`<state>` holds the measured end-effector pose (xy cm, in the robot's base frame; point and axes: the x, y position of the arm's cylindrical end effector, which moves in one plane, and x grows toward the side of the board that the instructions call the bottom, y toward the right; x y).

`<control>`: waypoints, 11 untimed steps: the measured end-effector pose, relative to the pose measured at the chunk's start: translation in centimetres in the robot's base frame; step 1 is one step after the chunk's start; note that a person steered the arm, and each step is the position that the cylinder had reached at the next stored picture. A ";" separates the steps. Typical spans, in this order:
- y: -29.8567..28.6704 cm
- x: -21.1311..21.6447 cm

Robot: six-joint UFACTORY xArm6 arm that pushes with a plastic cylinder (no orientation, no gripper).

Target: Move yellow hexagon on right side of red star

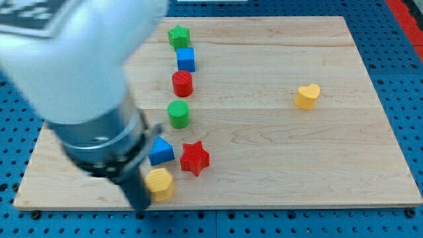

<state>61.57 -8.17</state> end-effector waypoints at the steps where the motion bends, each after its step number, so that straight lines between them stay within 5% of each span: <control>1: 5.7 0.0; 2: 6.4 0.3; 4: -6.3 -0.9; 8: 15.8 -2.8; 10: 19.1 -5.7; 11: 21.8 -3.1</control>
